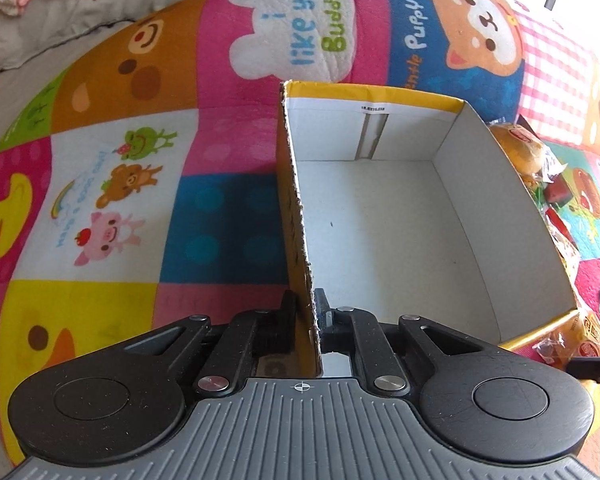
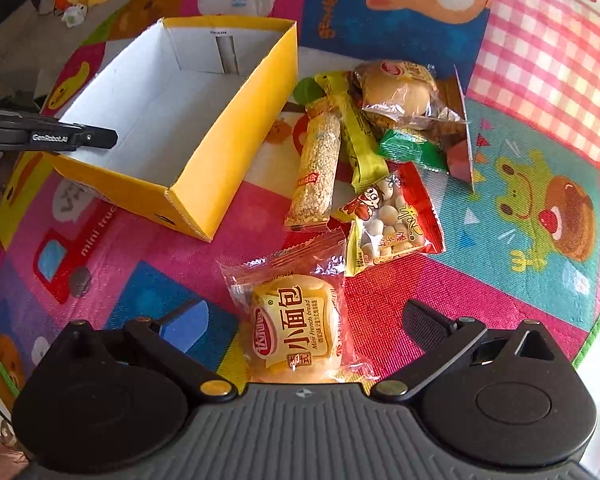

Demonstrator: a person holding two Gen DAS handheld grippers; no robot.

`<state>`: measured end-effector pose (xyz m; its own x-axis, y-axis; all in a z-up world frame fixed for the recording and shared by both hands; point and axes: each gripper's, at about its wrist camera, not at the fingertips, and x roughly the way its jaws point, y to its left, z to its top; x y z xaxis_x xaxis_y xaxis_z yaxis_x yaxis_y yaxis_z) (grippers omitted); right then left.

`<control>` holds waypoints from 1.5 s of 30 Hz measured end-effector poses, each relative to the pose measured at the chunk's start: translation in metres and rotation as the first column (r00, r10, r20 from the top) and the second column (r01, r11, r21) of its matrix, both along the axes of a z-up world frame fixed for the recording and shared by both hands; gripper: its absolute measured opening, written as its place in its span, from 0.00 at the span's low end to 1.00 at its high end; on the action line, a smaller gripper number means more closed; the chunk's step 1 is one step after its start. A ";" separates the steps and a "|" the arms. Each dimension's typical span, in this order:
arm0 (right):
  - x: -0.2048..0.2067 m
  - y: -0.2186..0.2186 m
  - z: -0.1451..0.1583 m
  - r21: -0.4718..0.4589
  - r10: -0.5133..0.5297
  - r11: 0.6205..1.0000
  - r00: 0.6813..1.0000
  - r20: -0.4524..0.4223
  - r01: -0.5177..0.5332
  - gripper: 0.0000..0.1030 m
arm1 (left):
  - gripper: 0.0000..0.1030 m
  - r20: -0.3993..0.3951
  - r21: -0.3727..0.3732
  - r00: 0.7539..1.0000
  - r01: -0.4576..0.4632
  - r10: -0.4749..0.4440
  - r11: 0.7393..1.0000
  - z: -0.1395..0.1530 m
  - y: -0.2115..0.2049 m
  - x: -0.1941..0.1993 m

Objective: Organize objects
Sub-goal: 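Clamp the yellow box wall with the left tool while the right tool grasps a wrapped bread bun, then carry the bread bun into the yellow box with the right tool and release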

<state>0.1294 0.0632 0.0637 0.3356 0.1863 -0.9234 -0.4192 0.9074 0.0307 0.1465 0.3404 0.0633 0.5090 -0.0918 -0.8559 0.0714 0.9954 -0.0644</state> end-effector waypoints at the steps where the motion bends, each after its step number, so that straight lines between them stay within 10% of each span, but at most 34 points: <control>1: 0.003 0.002 -0.006 -0.003 0.002 1.000 1.000 -0.007 -0.002 0.91 | 0.10 0.002 -0.001 1.000 -0.001 0.001 1.000 0.000 0.000 0.000; 5: 0.011 0.000 -0.020 0.016 -0.036 0.999 0.996 -0.083 0.038 0.58 | 0.09 0.013 0.004 1.000 0.008 -0.008 1.000 0.001 0.000 -0.003; 10: -0.011 -0.013 0.015 0.069 -0.065 0.995 0.994 -0.085 0.071 0.55 | 0.10 0.022 -0.008 1.000 0.013 -0.013 1.000 0.001 0.003 -0.004; 23: -0.005 0.034 0.152 0.276 -0.022 0.961 0.993 0.117 -0.011 0.55 | 0.10 0.030 -0.054 1.000 -0.005 0.006 0.999 0.000 0.001 -0.007; 34: 0.063 0.103 0.142 0.347 -0.085 0.937 0.990 0.114 0.040 0.74 | 0.10 0.033 -0.092 0.999 -0.036 0.039 0.995 0.000 0.007 -0.011; 45: 0.068 -0.012 0.109 0.215 -0.246 0.952 0.962 0.119 0.217 0.80 | 0.11 0.032 -0.098 0.999 -0.026 0.030 0.995 0.000 0.009 -0.011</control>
